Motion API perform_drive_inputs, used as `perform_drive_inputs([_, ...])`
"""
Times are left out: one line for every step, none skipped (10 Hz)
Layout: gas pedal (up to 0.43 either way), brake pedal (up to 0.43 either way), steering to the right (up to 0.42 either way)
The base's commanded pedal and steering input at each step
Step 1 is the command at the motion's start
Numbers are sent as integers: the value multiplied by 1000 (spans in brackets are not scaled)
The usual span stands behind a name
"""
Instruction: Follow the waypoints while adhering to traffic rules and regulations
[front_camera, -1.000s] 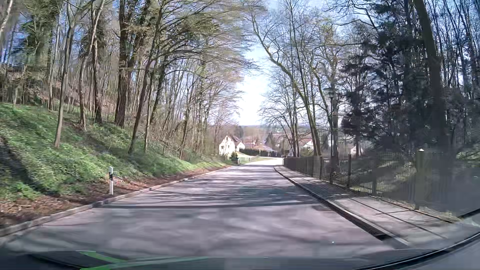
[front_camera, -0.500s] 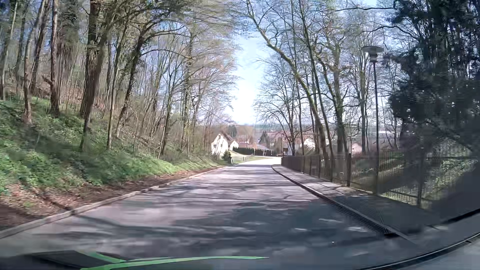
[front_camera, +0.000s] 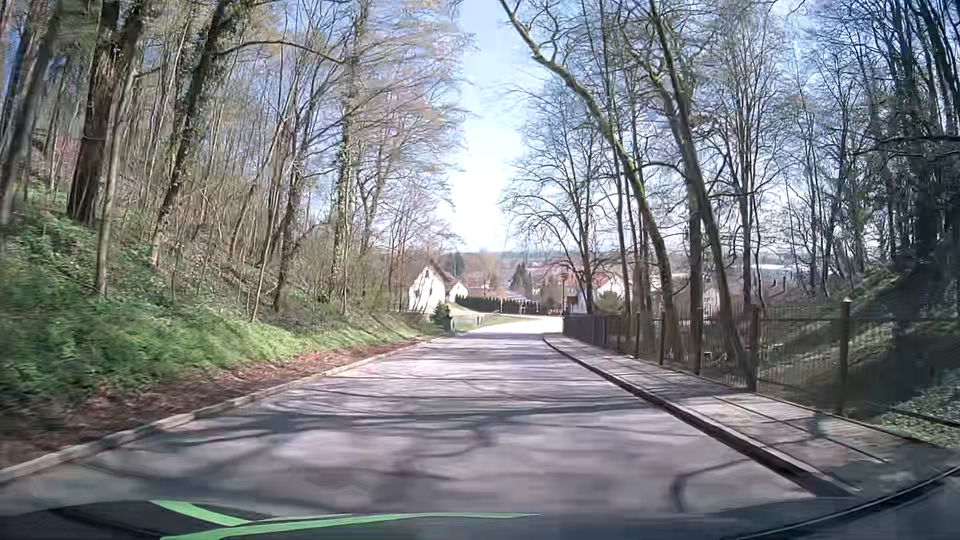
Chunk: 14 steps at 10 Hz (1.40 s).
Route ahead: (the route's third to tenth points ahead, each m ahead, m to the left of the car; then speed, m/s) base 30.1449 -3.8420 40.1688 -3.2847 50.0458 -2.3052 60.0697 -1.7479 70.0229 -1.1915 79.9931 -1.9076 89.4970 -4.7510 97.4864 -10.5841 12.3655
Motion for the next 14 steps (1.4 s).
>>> perform_drive_inputs([0, 152, 14])
perform_drive_inputs([0, 152, 14])
perform_drive_inputs([0, 152, 15])
perform_drive_inputs([0, 152, 15])
perform_drive_inputs([0, 152, 15])
perform_drive_inputs([0, 152, 15])
perform_drive_inputs([0, 159, 14])
perform_drive_inputs([0, 159, 14])
perform_drive_inputs([0, 165, 15])
perform_drive_inputs([0, 165, 14])
perform_drive_inputs([0, 171, 14])
perform_drive_inputs([0, 171, 14])
perform_drive_inputs([0, 171, 14])
perform_drive_inputs([0, 177, 14])
